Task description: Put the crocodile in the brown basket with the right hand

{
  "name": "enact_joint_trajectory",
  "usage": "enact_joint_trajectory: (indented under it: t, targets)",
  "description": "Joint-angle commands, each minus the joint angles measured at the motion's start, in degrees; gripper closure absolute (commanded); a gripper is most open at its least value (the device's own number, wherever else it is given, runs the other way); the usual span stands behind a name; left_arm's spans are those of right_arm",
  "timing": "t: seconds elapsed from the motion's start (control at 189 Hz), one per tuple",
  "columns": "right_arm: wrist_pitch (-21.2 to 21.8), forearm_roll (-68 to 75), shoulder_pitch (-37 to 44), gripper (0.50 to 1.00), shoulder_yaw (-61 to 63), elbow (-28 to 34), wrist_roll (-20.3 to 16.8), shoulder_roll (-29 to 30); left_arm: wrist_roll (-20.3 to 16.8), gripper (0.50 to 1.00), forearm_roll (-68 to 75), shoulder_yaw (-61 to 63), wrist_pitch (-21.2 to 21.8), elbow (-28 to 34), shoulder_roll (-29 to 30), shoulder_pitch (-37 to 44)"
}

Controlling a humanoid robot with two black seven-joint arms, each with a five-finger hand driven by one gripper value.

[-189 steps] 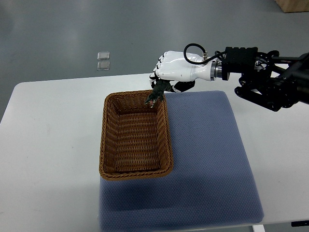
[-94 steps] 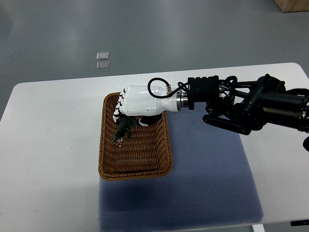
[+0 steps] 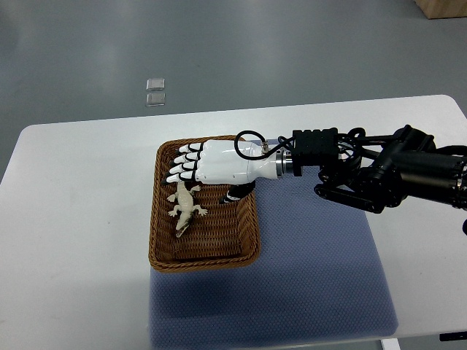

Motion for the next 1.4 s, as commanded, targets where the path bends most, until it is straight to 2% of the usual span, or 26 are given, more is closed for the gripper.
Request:
enact_joint_trajectory:
  t: [0.0,0.175,0.27,0.587,0.73,0.979,1.206,1.397]
  targets:
    - [-0.08,0.63,0.11,0.579,0.67,-0.41,0.01,-0.20,0.00,0.500,0.00,-0.01,0.00,0.00,0.00,0.06]
    - [0.89,2.13,0.02,0.581,3.57,-0.50,0.01,-1.78,0.00,0.500,0.00,-0.01,0.00,0.00,0.00,-0.02]
    - [2.47,7.58,-1.21,0.581,7.08,-1.20,0.01,-3.10,0.00,0.500,0.00,-0.01,0.00,0.00,0.00,0.06]
    - [19.61,38.52,-4.55,0.581,16.66,-3.31,-0.01,-10.75,0.00,0.500,0.00,-0.01,0.00,0.00,0.00,-0.02]
    - [24.96,48.53,-9.64,0.581,25.18,-3.49,-5.63,-12.86,0.00,0.500,0.00,-0.01,0.00,0.00,0.00,0.06]
    - [33.67,49.77,-21.77,0.579,43.64,-3.75,-12.84,-13.56,0.00,0.500,0.00,-0.01,0.00,0.00,0.00,-0.02]
    - [36.48,49.50,-29.77,0.579,60.34,-3.75,-20.93,-10.14,0.00,0.500,0.00,-0.01,0.00,0.00,0.00,-0.02]
    - [36.66,49.24,-33.56,0.579,70.36,-3.75,-24.10,-5.92,0.00,0.500,0.00,-0.01,0.00,0.00,0.00,0.06]
